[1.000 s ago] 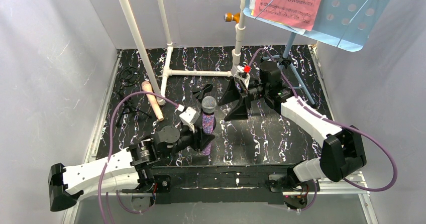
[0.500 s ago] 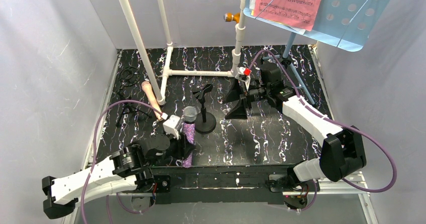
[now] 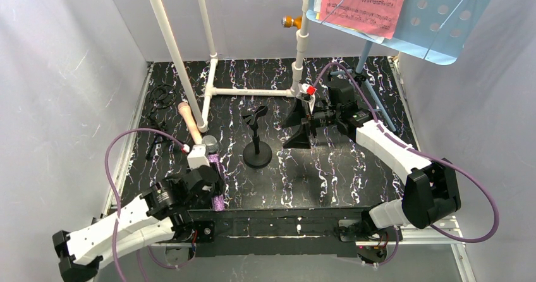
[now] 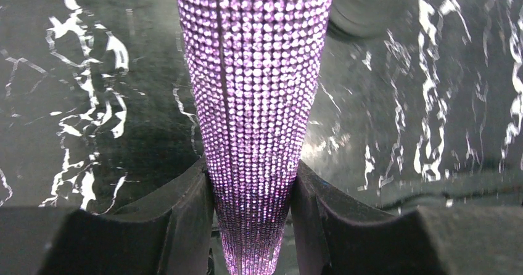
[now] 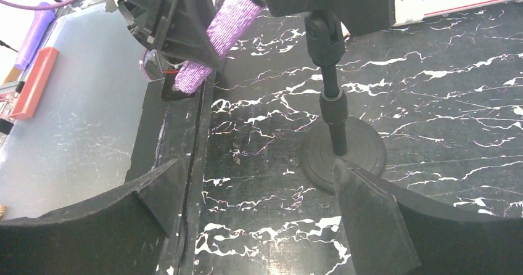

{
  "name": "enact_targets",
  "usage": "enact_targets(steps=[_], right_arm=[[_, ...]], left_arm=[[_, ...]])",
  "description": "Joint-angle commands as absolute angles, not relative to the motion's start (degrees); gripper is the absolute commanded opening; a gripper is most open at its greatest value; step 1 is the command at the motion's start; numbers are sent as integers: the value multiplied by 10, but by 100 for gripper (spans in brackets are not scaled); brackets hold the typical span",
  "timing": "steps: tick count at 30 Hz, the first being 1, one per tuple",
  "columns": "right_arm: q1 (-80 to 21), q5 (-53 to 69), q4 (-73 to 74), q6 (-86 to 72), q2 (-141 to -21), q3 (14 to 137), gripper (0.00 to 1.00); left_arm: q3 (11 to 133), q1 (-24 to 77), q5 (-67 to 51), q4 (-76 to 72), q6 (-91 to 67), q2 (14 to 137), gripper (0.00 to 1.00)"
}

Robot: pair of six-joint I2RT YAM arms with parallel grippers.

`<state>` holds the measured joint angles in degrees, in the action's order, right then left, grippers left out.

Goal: Pack up the instrument practice props
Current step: Place the microphone at the center of the board.

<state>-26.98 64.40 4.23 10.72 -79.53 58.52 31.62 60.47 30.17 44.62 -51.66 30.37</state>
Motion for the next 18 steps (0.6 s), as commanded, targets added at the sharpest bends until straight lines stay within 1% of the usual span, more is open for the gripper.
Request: enact_targets(steps=[1,4,10,13,16,18], right_arm=[[-264,643,34,112,-786,605,98],[-259,644,32,110,-784,604,98],[-253,648,26,105,-781,602,98],[-253,650,26,103,-782,602,98],[-253,650,26,103,-782,601,98],[-252,650,26,103,-781,601,98]], left_arm=[[341,470,228,427,-486,328,0],[338,370,162,398,-455,351,0],[347,239,119,350,-426,412,0],[370,193,151,344,-414,466,0],[395,171,204,331,-382,519,0],[408,158,220,311,-356,554,0]])
